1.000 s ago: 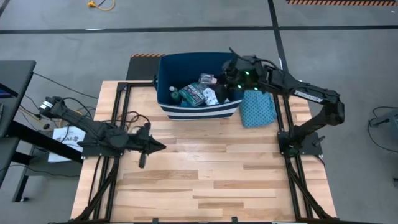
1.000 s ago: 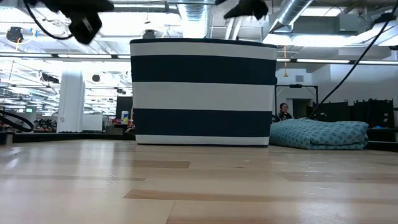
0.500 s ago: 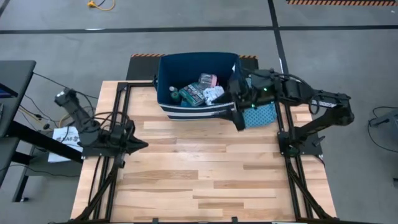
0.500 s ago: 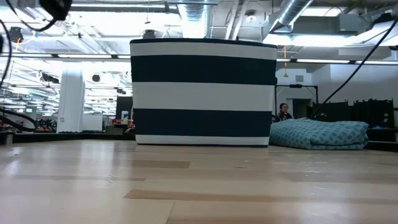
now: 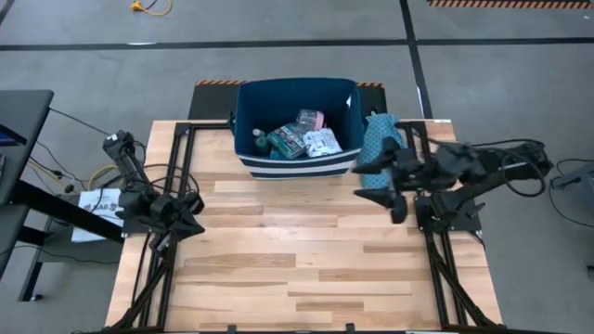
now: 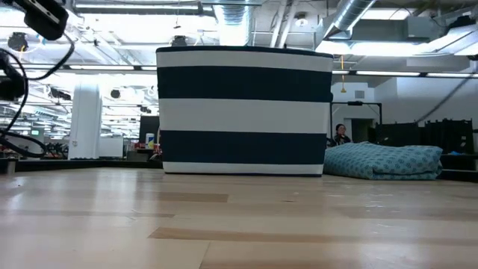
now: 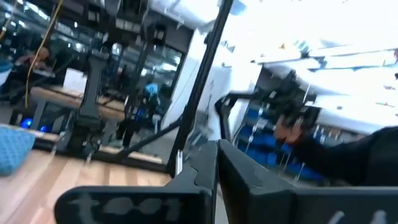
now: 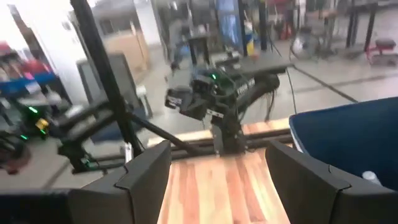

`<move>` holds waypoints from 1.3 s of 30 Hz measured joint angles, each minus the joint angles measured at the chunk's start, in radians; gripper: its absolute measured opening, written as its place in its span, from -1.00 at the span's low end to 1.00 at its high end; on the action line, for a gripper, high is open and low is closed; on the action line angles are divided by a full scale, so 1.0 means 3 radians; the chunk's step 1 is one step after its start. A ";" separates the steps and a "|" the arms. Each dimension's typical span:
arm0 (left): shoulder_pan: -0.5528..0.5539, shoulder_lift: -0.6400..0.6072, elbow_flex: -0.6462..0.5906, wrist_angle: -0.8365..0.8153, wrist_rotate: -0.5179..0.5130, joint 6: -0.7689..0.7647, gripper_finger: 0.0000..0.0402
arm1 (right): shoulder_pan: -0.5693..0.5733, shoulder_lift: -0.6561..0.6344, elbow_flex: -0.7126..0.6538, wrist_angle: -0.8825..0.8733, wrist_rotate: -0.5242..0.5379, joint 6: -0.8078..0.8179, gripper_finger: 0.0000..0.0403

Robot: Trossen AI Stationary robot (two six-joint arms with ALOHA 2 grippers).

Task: Pick & place medical supplies in basket/bin
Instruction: Return to Home Position

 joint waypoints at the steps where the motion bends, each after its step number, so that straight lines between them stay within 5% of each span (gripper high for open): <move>1: 0.0033 -0.0025 -0.0048 0.0081 0.0042 0.0009 -1.00 | -0.0001 -0.0177 -0.0223 0.0149 -0.0044 -0.0004 0.27; 6: 0.0253 -0.0045 -0.0139 0.0122 0.0159 -0.0150 -1.00 | -0.0145 -0.0969 -0.1248 0.0800 -0.0757 -0.0096 0.27; 17: 0.0994 0.0223 -0.0142 0.0164 0.0850 -0.0677 -1.00 | -0.0433 -0.2376 -0.2927 0.1154 -0.1295 0.0080 0.27; 23: 0.1311 0.0854 -0.0123 0.0134 0.1204 -0.1247 -1.00 | -0.0631 -0.3237 -0.3617 0.1180 -0.1343 0.0245 0.27; 30: 0.1405 0.1595 0.0010 0.0518 0.1552 -0.1238 -1.00 | -0.0801 -0.3127 -0.3891 0.1131 -0.1483 0.0354 0.27; 39: 0.1407 0.1681 0.0011 0.0585 0.1644 -0.1238 -1.00 | -0.0893 -0.3154 -0.3892 0.1111 -0.1371 0.0232 0.27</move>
